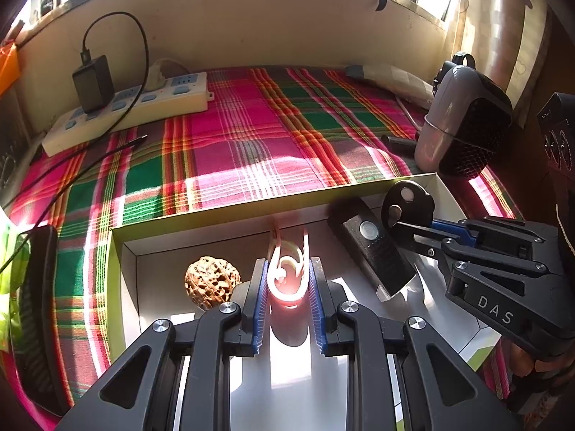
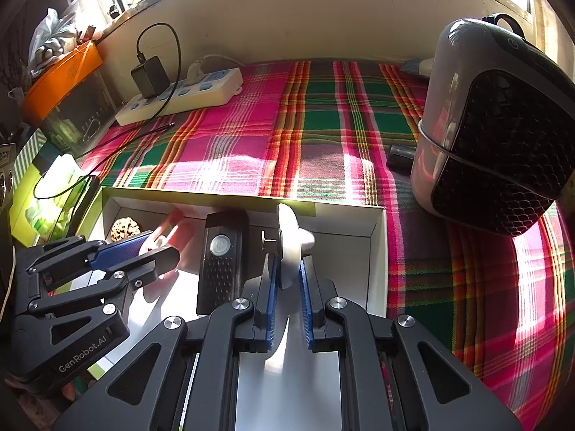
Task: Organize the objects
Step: 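Carry the pink clip and black speaker into the box lid with both grippers, then lower and release the clip and speaker inside the box lid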
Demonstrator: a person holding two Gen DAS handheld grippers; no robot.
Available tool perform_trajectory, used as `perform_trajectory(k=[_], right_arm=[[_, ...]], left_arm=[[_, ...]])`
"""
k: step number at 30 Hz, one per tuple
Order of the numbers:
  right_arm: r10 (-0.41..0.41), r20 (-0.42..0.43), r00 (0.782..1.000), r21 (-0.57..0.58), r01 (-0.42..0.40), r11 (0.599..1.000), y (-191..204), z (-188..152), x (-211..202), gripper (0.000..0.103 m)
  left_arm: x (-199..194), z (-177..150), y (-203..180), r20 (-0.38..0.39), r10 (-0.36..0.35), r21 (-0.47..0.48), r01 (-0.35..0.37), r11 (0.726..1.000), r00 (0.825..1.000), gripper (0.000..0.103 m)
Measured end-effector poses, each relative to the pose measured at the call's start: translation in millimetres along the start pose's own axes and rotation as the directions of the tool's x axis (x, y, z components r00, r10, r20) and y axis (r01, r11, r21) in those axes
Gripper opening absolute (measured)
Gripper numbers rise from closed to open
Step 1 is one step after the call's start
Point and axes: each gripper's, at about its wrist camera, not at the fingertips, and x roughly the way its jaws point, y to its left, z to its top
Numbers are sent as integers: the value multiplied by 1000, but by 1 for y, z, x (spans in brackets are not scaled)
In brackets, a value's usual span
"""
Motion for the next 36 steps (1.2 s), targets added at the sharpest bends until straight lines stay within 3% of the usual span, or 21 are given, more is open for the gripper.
perform_trajectory(k=[36], right_arm=[[-37,15,999,1,37,999,7,-4,-8,45]], left_arm=[[-15,-3,2,19,11,-20,-11,1000,1000,21]])
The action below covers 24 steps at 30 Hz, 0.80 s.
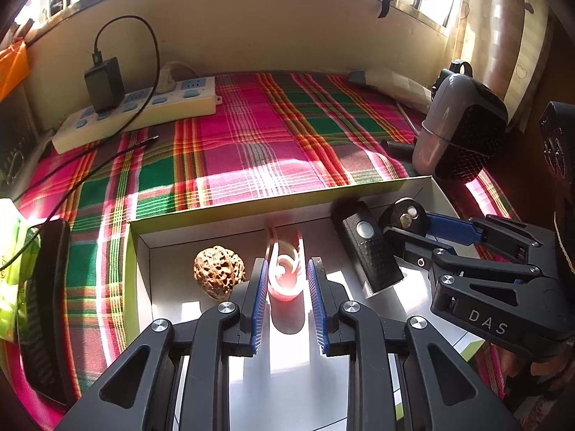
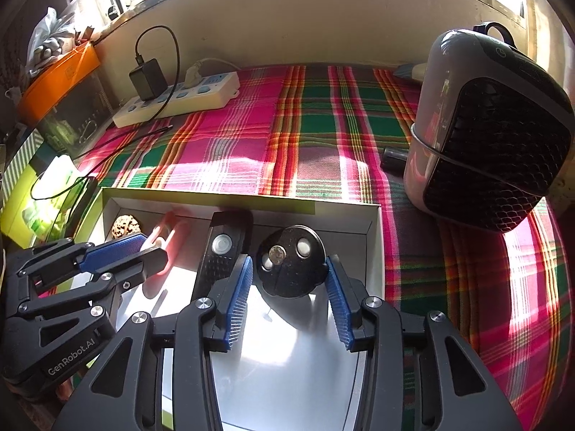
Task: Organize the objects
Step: 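Lower and release the clip and speaker inside the box lid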
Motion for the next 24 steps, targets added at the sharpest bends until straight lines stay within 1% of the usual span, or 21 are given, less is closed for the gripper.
perform_trajectory(k=[4,11,24], right_arm=[[-7,7,1000,-5,7,1000,1,-1,-2,48],[-3,14,1000,5,3,1000,2,-4,-6,55],[-25,43,999,-3,25,1000,6,-11,-19,57]], left_arm=[[-6,-1,-1,10,-1,1,1,1000,1000,24],[-13,-5,2,20,2,-10,-2,1000,1000,25],[-31,-15,2,40,8,-11,-8,1000,999,26]])
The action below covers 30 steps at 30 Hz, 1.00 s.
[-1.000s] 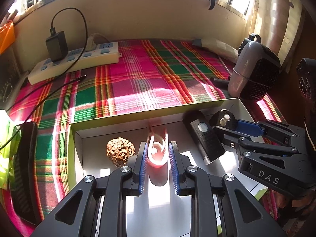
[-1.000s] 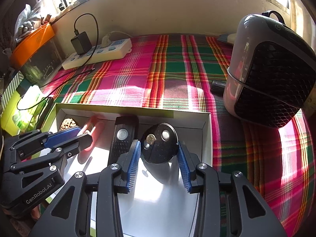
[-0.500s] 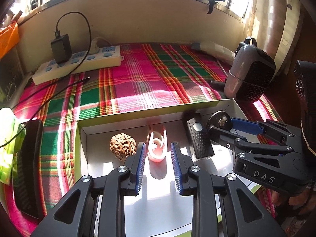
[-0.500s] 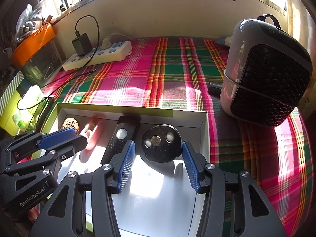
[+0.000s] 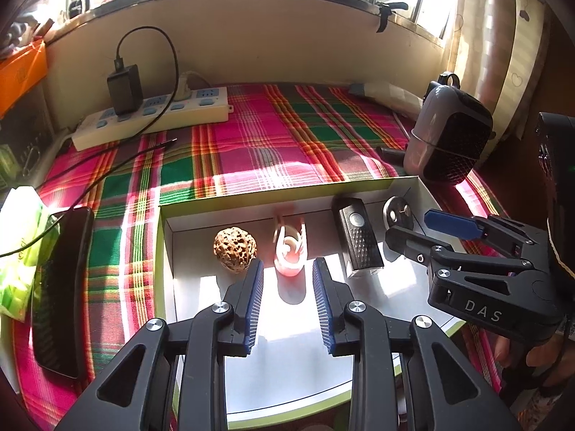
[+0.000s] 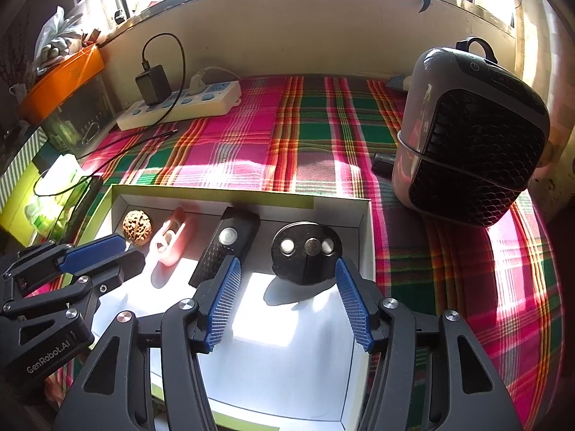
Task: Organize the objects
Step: 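Lower and release the clip and speaker inside the box lid, then pull both open grippers back out of the box lid toward the cloth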
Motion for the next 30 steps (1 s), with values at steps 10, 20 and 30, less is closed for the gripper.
perform_trajectory(k=[10,20,30], right_arm=[[9,15,1000,15,-9,1000,1,-12,-14,57],[18,47,999,12,-18,1000,7,-28,-36,57],[36,84,996,-4,-36,999,16,-51,-58,57]], left_arm=[[-15,-10,2,21,9,-16,-8,1000,1000,26],[-39,-24,4,59,3,-29,-1,1000,998,26],[-65,-48,11,95,2,-49,3,999,995,27]])
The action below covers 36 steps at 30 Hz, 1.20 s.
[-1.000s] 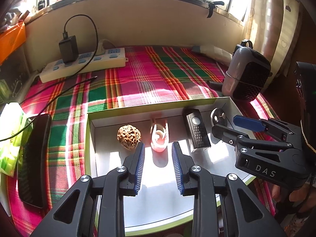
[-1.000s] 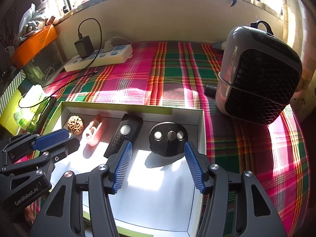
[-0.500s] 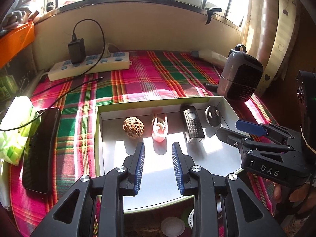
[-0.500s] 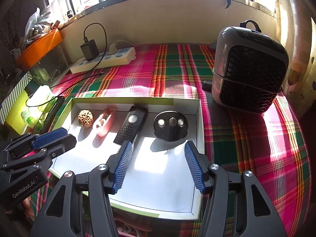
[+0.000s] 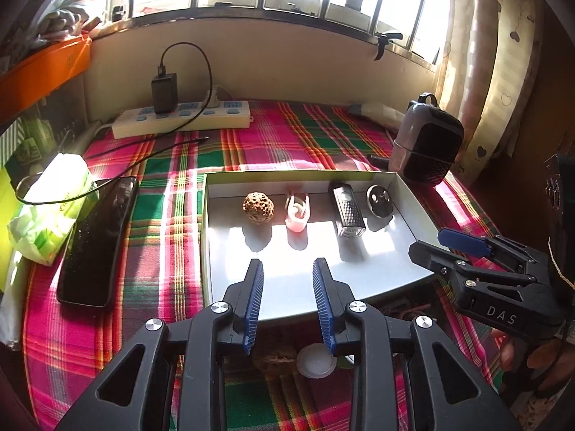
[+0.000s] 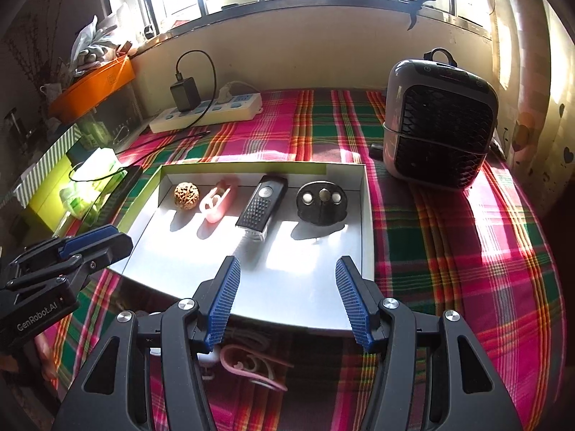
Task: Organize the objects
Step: 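Pull both open grippers back out of the box lid toward the cloth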
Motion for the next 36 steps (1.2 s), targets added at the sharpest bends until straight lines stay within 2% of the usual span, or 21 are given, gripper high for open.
perform_trajectory(k=[9,19,36], right_arm=[[20,23,1000,-4,-20,1000,5,-20,-16,57],[38,33,999,-42,-36,998,7,-47,-24,57],[116,-54,992,-119,-122,985,20,-68,-7,57]], left_arm=[[-17,-19,13,15,-8,-44,8,999,1000,27],[-24,-45,23,-2,-16,-75,16,997,1000,29],[-20,-66,35,-40,-19,-122,14,992,999,30]])
